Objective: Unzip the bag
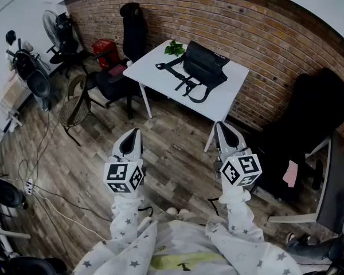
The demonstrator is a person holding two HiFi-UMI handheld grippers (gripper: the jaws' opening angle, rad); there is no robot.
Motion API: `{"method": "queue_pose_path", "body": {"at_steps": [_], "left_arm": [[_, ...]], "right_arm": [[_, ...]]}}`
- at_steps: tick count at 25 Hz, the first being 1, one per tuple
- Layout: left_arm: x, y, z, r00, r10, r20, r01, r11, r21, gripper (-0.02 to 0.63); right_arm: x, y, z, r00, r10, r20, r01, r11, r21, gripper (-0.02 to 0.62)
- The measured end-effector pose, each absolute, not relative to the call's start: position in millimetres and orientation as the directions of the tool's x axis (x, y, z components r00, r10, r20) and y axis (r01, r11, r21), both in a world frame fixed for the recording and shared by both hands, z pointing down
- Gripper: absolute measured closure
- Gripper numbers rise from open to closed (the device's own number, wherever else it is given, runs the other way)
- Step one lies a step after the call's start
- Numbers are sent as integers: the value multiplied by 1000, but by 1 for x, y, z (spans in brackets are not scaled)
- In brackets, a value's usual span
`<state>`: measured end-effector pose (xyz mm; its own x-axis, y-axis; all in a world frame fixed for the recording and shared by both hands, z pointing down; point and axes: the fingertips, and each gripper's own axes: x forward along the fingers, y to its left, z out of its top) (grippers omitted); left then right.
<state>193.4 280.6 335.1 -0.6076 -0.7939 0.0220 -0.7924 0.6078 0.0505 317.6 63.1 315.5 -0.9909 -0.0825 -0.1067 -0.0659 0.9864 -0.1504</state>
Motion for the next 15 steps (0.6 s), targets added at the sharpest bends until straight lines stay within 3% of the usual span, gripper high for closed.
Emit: {"method": "queue_pose_path", "body": {"at_steps": [15], "left_arm": [[214, 278, 338, -613, -789, 33, -787, 614, 56, 607]], "right_arm": [[335, 54, 319, -989, -96, -113, -74, 979, -190, 591]]}}
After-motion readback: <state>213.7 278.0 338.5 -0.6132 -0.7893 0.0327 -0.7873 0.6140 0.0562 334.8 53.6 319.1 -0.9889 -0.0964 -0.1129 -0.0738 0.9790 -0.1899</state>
